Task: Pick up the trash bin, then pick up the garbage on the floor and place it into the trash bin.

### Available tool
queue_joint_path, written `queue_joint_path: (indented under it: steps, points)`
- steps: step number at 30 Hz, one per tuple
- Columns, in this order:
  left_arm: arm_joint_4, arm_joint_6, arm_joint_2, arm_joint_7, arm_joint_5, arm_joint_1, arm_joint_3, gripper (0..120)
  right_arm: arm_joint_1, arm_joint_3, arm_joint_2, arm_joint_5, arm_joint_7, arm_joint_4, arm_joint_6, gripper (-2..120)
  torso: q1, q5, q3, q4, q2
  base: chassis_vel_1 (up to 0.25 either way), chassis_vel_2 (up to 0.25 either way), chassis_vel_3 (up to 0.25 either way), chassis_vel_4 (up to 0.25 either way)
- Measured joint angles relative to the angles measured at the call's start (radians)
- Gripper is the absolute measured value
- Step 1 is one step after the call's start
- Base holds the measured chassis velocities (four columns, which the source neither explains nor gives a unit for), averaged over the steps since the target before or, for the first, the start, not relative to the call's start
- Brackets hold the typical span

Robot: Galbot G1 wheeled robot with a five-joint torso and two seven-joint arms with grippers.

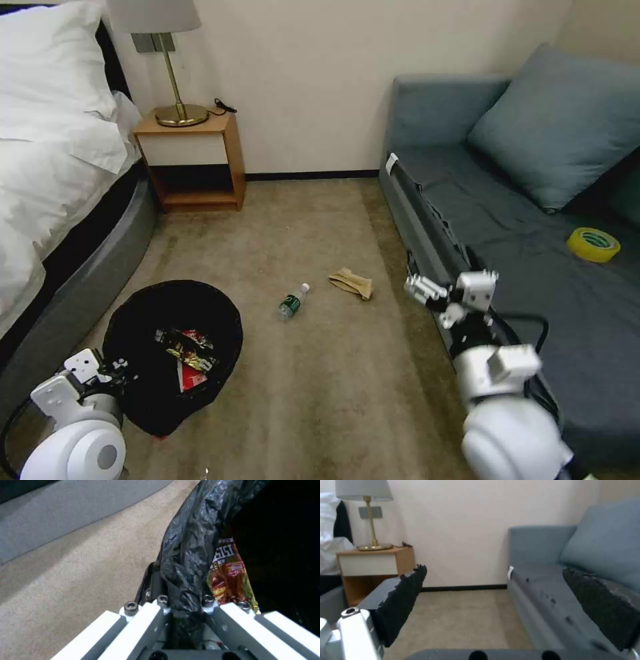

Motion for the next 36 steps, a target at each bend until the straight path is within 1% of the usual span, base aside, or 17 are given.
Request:
queue_joint_path:
  steps: [2, 3, 5, 13, 19, 29, 36]
  points:
    - [0.000, -0.001, 0.001, 0.002, 0.000, 0.001, 0.000, 1, -0.020, -0.011, 0.035, -0.026, -0.017, -0.010, 0.023, 100, 0.000, -0.0001, 0.000, 0.0000, 0.000, 0.000, 0.000, 0.000, 0.000]
    - [0.000, -0.001, 0.001, 0.002, 0.000, 0.001, 0.000, 1, -0.020, -0.011, 0.035, -0.026, -0.017, -0.010, 0.023, 100, 0.000, -0.0001, 0.000, 0.0000, 0.000, 0.000, 0.000, 0.000, 0.000]
    - [0.000, -0.002, 0.002, 0.003, 0.001, 0.001, 0.000, 1, -0.032, -0.020, 0.056, -0.045, -0.041, -0.026, 0.055, 100, 0.000, -0.0001, 0.000, 0.0001, 0.000, 0.000, 0.000, 0.000, 0.000]
    - [0.004, -0.003, -0.003, 0.005, 0.007, -0.005, 0.010, 1, -0.027, -0.013, 0.040, -0.047, -0.057, -0.040, 0.075, 100, 0.000, 0.0001, 0.000, 0.0002, 0.000, -0.003, 0.008, 0.008, -0.004]
    - [0.007, -0.003, -0.004, 0.005, 0.008, -0.008, 0.009, 1, -0.014, -0.017, 0.033, -0.041, -0.058, -0.052, 0.076, 100, 0.000, 0.0003, 0.000, 0.0001, 0.000, -0.122, 0.116, 0.121, -0.119]
    - [0.013, -0.004, -0.004, 0.005, 0.005, -0.013, -0.005, 1, 0.013, -0.036, 0.024, -0.032, -0.058, -0.073, 0.072, 100, 0.000, 0.0002, 0.000, 0.0001, 0.000, -0.117, 0.124, 0.115, -0.123]
    - [0.022, -0.005, -0.004, 0.005, 0.004, -0.021, -0.011, 1, 0.026, -0.037, 0.009, -0.020, -0.057, -0.079, 0.053, 100, 0.000, 0.0002, 0.000, 0.0000, 0.000, -0.098, 0.093, 0.090, -0.086]
